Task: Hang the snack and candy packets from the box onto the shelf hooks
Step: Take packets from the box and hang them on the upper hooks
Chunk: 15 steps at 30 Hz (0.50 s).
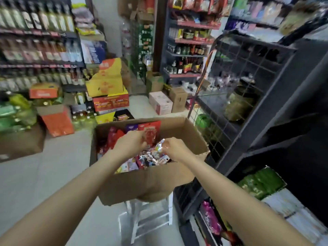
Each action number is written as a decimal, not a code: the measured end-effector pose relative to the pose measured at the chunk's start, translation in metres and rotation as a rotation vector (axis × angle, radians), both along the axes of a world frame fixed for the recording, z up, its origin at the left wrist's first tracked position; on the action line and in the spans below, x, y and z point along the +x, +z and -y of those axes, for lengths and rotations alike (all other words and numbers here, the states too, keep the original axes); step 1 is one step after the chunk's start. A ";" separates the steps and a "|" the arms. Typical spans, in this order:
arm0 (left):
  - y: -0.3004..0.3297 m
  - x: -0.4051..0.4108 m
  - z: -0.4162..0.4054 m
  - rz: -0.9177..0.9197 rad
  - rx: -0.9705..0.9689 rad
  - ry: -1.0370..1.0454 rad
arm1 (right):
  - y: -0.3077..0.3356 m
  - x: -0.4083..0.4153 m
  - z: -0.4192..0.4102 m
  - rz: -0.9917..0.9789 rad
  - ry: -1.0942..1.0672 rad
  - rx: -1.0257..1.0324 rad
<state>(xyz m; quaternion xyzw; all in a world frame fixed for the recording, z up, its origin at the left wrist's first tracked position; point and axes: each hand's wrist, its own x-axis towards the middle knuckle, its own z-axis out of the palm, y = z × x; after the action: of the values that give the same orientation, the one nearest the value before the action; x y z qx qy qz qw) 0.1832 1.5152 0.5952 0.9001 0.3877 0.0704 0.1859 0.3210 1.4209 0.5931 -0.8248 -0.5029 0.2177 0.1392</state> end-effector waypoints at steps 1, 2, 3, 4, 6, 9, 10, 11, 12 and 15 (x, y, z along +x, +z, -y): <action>-0.016 -0.003 -0.014 -0.042 -0.014 0.010 | -0.014 0.002 -0.015 0.005 0.025 -0.043; -0.030 -0.004 -0.026 -0.077 -0.025 0.009 | -0.027 0.005 -0.029 0.021 0.046 -0.076; -0.044 -0.004 -0.037 -0.117 -0.044 -0.007 | -0.040 0.009 -0.041 0.039 0.063 -0.106; -0.057 -0.003 -0.048 -0.156 -0.064 -0.036 | -0.052 0.014 -0.053 0.065 0.082 -0.137; -0.080 0.002 -0.065 -0.268 -0.101 -0.111 | -0.077 0.026 -0.073 0.132 0.146 -0.236; -0.105 0.010 -0.084 -0.452 -0.121 -0.220 | -0.104 0.046 -0.096 0.231 0.327 -0.402; -0.111 0.012 -0.088 -0.501 -0.110 -0.248 | -0.111 0.051 -0.103 0.253 0.392 -0.431; -0.115 0.015 -0.092 -0.536 -0.092 -0.269 | -0.117 0.056 -0.111 0.261 0.453 -0.457; -0.117 0.018 -0.094 -0.552 -0.063 -0.286 | -0.121 0.060 -0.118 0.267 0.510 -0.475; -0.118 0.027 -0.097 -0.545 -0.001 -0.306 | -0.130 0.066 -0.133 0.334 0.625 -0.466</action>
<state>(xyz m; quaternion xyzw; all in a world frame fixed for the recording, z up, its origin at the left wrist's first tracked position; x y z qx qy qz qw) 0.2103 1.6120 0.4767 0.9337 0.2831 -0.2023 0.0841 0.3872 1.5540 0.4634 -0.6661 -0.6818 0.2207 -0.2070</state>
